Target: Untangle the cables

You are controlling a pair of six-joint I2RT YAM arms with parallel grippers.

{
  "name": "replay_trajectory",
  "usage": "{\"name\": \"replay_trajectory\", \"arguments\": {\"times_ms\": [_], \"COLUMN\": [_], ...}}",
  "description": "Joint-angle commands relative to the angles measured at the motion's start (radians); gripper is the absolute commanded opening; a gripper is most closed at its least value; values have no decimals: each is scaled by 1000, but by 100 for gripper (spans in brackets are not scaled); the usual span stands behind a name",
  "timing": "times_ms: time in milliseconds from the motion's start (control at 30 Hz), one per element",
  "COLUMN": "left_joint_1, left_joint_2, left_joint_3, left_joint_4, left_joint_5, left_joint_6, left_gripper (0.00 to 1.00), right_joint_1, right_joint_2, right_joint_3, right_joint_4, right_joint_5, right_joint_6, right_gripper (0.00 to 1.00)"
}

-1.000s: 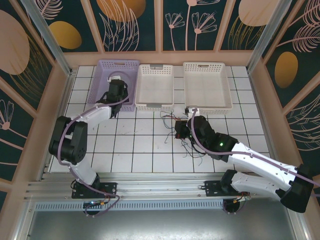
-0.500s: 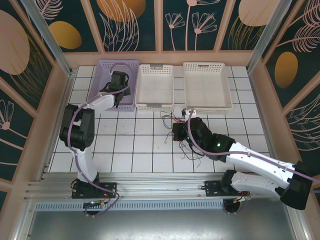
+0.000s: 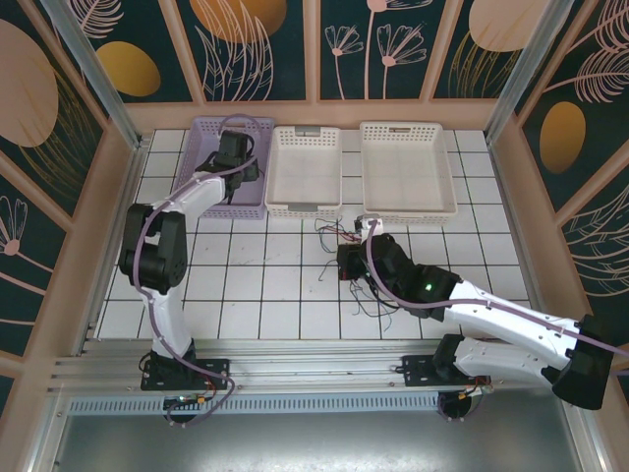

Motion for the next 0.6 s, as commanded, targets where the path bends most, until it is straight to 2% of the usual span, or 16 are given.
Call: {"name": "replay_trajectory", "arguments": {"times_ms": [0,133,200,300,433,567], "left_joint_1": [5,6,6,-7,-58,-135], "left_joint_2": [-178,-375,-453,-545,-622,-698], "left_joint_3": [-41,-188,-272,-409,-480,-562], "left_joint_4": [21,131,200,344,358,355], "left_joint_5": [65,291,429,625,709,728], "left_joint_6": [-67,-161,-220,-330,-381,-387], "left_gripper": [69,80,98,99,99,99], "right_joint_1": [9,6,2,-11,-48,-136], "right_joint_2": [-13,-29,-46,-66,-84,-99], "right_joint_3": [68,114,130,165,222,249], "right_joint_4": [-10,-30,-24,-21,-29,-8], "right_joint_5": [18,14,-5,-40,-115,-282], "right_joint_6": [8,-10,-18,-31,-44,-38], "right_gripper": [0,0,0,0,0,0]}}
